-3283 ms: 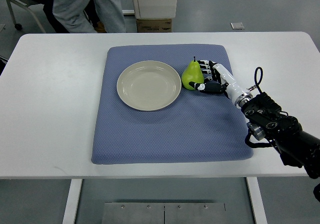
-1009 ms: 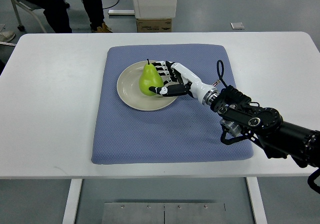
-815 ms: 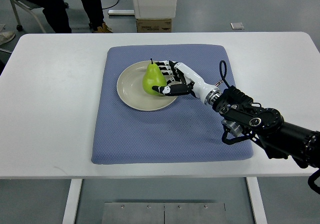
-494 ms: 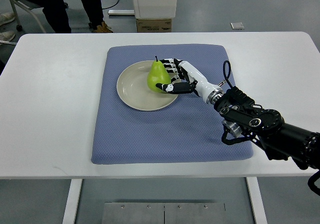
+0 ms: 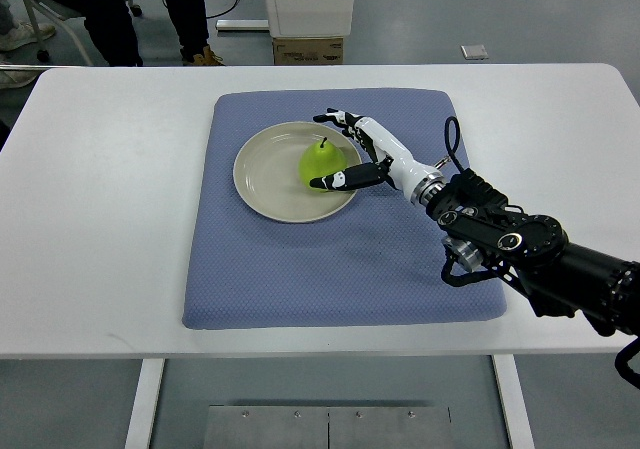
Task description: Place pear on plate with right hand
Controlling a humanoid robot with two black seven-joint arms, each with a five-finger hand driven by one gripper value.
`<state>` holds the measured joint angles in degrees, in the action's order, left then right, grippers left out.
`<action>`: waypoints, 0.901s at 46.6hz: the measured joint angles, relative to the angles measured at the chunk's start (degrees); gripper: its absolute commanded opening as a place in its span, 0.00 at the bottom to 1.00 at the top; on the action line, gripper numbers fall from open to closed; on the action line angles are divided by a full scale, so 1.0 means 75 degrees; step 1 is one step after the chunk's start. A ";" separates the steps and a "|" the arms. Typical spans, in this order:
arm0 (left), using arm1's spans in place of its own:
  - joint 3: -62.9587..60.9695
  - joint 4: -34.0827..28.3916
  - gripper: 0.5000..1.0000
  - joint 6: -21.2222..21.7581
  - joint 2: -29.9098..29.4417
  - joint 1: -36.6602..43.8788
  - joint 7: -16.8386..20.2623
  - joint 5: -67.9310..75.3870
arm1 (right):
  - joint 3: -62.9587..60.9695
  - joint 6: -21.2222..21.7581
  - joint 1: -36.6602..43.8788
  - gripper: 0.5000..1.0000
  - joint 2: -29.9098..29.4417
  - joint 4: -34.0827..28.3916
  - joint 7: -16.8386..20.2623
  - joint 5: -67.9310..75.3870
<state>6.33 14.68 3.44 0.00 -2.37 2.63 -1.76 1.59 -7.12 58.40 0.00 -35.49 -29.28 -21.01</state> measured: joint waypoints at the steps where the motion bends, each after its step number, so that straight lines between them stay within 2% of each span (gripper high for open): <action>1: 0.0000 0.0000 1.00 0.0000 0.0000 0.0000 0.0000 0.0000 | -0.0025 0.0003 0.0009 1.00 0.0000 0.0000 0.0000 0.0000; 9: 0.0000 0.0000 1.00 -0.0001 0.0000 -0.0001 0.0000 0.0003 | -0.0362 0.0044 0.0030 1.00 0.0061 -0.0006 0.0000 0.0004; 27: 0.0000 0.0000 1.00 0.0001 0.0000 0.0000 -0.0001 0.0003 | -0.1187 0.0206 -0.0075 1.00 0.1206 0.0023 0.0016 0.0053; 32: 0.0000 0.0000 1.00 0.0001 0.0000 -0.0002 0.0000 0.0003 | -0.1731 0.0212 -0.0181 1.00 0.1261 0.0128 0.0123 0.0261; 42: 0.0000 0.0000 1.00 0.0002 0.0000 -0.0001 0.0000 0.0003 | -0.2926 0.0198 -0.0365 1.00 0.1191 0.0970 0.0633 0.1123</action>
<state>6.33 14.68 3.45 0.00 -2.38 2.63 -1.74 -20.36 -5.63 55.66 8.93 -28.22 -24.53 -12.58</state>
